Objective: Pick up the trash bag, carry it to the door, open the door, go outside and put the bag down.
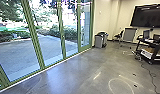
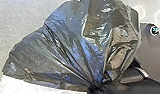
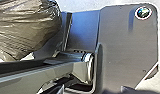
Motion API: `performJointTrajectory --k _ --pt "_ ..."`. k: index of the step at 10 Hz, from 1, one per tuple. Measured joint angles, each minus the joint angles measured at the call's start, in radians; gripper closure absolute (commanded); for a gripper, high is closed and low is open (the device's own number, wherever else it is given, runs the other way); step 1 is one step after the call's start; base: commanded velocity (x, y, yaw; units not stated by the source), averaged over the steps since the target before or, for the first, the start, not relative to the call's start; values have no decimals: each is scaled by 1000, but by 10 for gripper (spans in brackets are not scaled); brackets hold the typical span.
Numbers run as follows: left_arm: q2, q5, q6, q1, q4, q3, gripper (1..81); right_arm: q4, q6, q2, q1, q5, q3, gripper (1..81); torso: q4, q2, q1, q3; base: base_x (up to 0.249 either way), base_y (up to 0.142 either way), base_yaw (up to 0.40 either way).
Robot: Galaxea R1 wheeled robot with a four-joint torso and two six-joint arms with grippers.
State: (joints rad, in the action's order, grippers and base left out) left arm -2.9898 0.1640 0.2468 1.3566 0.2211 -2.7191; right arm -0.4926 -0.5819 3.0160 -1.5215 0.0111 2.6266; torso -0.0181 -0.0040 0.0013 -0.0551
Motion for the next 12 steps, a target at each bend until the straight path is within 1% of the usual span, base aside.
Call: performJointTrajectory --k 4,12 --pt "0 0 0 0 0 0 811 0 0 1 0 0 0 10 0 0 0 0 128 0 0" --pt "-5 1 0 0 1 0 811 1 0 3 1 0 1 10 0 1 0 0 129 -66 0"
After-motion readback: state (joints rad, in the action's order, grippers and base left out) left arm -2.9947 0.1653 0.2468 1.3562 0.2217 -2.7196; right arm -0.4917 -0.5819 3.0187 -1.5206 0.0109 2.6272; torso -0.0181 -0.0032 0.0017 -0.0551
